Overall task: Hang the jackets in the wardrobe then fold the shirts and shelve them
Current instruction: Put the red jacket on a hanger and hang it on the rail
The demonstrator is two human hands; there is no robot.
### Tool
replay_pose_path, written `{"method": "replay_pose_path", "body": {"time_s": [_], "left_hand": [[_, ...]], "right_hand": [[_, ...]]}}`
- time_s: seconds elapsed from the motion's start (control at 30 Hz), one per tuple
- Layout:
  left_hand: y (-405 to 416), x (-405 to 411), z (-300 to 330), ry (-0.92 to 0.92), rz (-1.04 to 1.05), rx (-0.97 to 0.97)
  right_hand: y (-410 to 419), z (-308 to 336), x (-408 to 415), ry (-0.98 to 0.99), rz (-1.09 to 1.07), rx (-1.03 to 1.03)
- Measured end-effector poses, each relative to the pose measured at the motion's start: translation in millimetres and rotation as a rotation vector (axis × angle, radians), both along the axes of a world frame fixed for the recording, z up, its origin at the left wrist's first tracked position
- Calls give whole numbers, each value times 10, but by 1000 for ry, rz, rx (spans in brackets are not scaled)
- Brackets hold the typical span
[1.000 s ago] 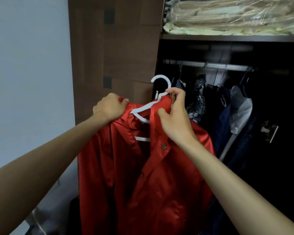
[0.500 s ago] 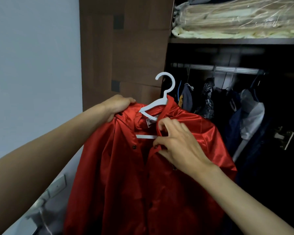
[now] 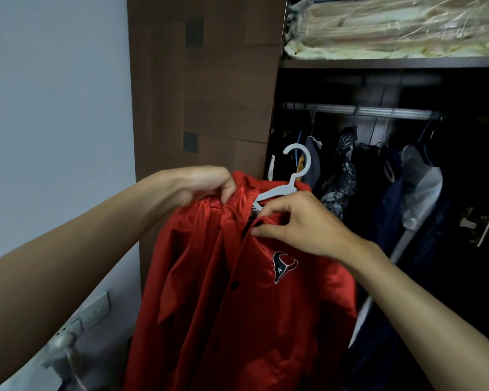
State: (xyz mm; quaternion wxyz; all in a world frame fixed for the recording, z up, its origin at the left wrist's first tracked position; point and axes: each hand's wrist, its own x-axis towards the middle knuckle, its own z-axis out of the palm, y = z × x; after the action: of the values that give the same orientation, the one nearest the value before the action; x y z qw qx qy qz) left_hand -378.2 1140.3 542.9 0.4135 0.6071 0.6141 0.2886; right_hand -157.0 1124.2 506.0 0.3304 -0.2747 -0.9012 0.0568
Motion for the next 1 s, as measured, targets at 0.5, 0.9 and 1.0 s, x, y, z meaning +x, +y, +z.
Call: {"method": "replay_pose_path", "body": {"time_s": [0.5, 0.9, 1.0], "left_hand": [[9, 28, -57, 85, 35, 170], [133, 136, -187, 85, 114, 342], [168, 138, -201, 91, 145, 357]], "right_hand": [[-34, -241, -103, -476, -266, 166], [125, -645, 7, -591, -400, 395], [189, -689, 59, -560, -384, 513]]}}
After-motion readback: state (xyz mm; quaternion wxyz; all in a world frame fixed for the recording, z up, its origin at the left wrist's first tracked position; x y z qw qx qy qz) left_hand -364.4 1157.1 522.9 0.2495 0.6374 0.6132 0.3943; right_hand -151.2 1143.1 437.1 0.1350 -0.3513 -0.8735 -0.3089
